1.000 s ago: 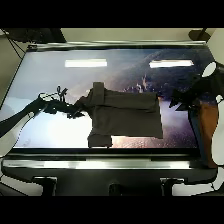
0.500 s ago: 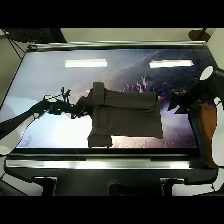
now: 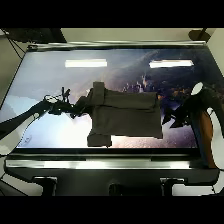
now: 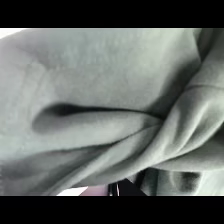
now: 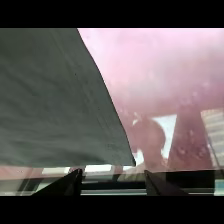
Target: Fold the shirts.
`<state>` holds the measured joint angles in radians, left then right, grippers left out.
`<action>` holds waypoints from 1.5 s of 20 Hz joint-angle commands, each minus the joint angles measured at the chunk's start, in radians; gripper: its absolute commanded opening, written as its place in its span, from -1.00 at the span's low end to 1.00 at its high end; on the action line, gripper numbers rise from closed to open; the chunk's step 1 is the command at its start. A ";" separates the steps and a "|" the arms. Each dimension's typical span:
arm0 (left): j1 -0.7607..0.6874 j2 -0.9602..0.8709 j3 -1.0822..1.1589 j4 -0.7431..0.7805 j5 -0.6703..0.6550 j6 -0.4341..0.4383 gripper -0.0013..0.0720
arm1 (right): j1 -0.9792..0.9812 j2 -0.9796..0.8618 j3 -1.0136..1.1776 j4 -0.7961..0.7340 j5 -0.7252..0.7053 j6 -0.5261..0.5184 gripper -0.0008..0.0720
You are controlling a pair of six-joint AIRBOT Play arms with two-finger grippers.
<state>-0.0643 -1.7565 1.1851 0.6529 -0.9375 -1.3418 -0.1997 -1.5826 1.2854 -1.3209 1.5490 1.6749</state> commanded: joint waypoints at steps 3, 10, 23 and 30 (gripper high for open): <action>0.002 0.014 0.001 -0.006 -0.040 0.027 -0.89 | 0.000 0.001 -0.180 0.058 -0.088 -0.040 0.41; 0.002 0.025 0.001 -0.006 -0.080 0.043 -0.89 | 0.000 -0.003 -0.235 0.213 -0.248 -0.012 0.19; 0.313 0.711 0.425 0.013 -0.065 0.095 -0.89 | -0.006 0.481 0.487 0.026 -0.654 -0.071 -0.86; 0.514 1.019 0.674 0.135 0.095 -0.095 -0.89 | -0.006 0.761 0.639 -0.214 -0.676 0.077 -0.86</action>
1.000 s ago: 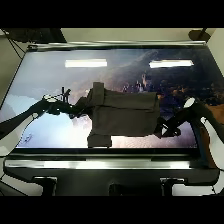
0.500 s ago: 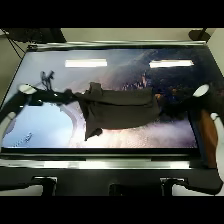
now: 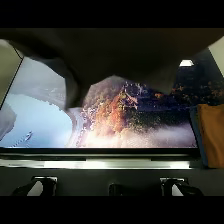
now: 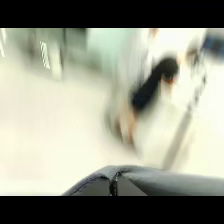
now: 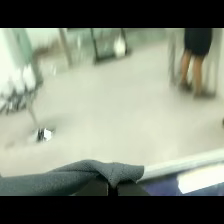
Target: Fold the shirts.
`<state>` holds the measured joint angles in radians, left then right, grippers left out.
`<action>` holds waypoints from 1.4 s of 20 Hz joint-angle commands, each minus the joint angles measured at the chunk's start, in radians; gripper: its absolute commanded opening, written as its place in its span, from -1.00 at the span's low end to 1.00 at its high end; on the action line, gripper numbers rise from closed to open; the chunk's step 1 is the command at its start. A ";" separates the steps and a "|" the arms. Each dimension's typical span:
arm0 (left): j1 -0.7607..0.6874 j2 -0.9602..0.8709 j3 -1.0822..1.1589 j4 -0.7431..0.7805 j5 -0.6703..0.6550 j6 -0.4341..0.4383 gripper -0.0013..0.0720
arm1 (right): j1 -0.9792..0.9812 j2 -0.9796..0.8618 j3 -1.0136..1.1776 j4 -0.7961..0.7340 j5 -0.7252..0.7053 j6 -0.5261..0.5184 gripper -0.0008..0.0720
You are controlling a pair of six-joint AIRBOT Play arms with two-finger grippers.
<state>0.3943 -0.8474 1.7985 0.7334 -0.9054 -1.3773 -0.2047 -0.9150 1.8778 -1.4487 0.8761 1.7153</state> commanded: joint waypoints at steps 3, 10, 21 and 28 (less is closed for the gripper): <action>0.055 0.138 0.061 0.152 0.068 -0.107 -0.89 | 0.000 0.106 0.047 -0.083 0.081 0.036 -0.86; 0.055 -0.046 0.058 0.221 -0.240 -0.133 -0.89 | 0.000 -0.088 0.047 -0.075 0.295 0.036 -0.86; -0.139 -0.726 -0.266 0.202 -0.230 -0.037 -0.89 | 0.005 -0.892 0.047 0.256 0.399 0.166 -0.86; -0.237 -0.908 -0.265 0.130 -0.232 -0.037 -0.88 | 0.002 -1.004 0.047 0.311 0.452 0.156 -0.85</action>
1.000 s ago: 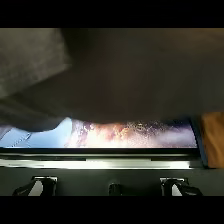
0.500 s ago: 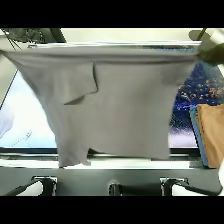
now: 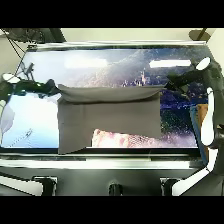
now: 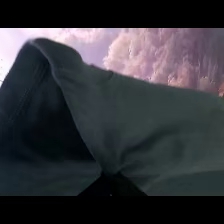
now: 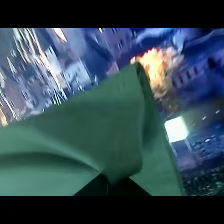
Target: Fold the shirts.
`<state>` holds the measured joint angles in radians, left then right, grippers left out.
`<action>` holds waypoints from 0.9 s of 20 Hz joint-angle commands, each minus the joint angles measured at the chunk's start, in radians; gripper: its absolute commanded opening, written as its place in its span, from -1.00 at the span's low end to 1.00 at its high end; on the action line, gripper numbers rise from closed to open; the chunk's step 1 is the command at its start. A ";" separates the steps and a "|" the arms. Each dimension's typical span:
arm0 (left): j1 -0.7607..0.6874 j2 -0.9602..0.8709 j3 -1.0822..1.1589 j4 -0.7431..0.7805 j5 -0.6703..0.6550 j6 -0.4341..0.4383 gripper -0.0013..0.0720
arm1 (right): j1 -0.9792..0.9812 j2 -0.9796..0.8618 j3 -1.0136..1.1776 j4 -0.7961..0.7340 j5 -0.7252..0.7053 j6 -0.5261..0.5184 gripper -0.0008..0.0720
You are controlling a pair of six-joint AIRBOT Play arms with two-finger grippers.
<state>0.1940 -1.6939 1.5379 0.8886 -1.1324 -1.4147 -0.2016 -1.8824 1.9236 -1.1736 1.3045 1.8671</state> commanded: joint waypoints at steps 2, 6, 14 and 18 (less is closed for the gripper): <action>-0.024 -0.057 0.018 -0.024 -0.023 0.001 0.03 | -0.019 -0.002 0.001 0.035 0.017 -0.031 0.04; 0.113 -0.055 0.094 0.056 -0.273 0.000 0.46 | -0.124 0.098 0.001 -0.006 0.218 -0.171 0.39; 0.182 0.025 -0.324 0.182 -0.325 0.100 0.21 | -0.173 0.206 -0.158 -0.053 0.414 -0.231 0.28; 0.170 0.022 -0.389 0.121 -0.235 0.118 0.21 | -0.173 0.272 -0.274 -0.089 0.375 -0.250 0.28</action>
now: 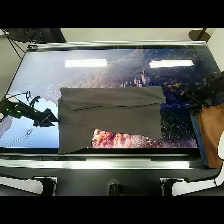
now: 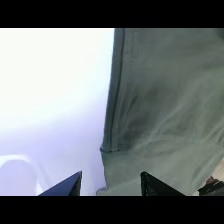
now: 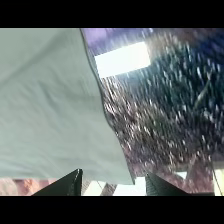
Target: Fold the shirts.
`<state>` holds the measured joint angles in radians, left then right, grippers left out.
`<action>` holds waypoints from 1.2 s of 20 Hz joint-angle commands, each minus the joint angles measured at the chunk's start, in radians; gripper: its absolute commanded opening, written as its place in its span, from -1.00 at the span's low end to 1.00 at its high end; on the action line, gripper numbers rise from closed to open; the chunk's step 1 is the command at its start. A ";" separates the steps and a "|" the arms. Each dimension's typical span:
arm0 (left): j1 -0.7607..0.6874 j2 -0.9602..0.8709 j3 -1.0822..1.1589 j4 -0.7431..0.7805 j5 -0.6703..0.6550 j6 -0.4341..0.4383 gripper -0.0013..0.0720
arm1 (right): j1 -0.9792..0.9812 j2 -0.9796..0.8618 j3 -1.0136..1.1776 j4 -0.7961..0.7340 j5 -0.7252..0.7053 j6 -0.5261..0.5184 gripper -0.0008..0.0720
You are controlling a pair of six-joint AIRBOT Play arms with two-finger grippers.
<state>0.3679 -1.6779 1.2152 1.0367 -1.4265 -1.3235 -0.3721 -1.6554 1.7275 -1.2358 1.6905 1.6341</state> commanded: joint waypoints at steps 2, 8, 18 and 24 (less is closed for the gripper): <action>-0.021 0.006 -0.071 -0.034 0.100 0.027 0.08 | -0.003 0.076 -0.145 -0.040 -0.039 -0.029 0.28; -0.058 0.006 -0.070 -0.054 0.170 0.023 -0.62 | -0.003 0.179 -0.453 -0.020 -0.158 -0.046 0.28; -0.060 0.020 -0.070 -0.055 0.130 0.026 -0.89 | 0.090 0.183 -0.795 0.095 -0.388 -0.082 0.28; -0.062 0.027 -0.070 -0.054 0.092 0.026 -0.89 | 0.191 0.180 -0.823 0.098 -0.516 -0.042 -0.33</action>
<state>0.3058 -1.6550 1.1446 0.9867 -1.3094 -1.2976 -0.2211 -1.4746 0.9195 -1.1316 1.2816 1.5642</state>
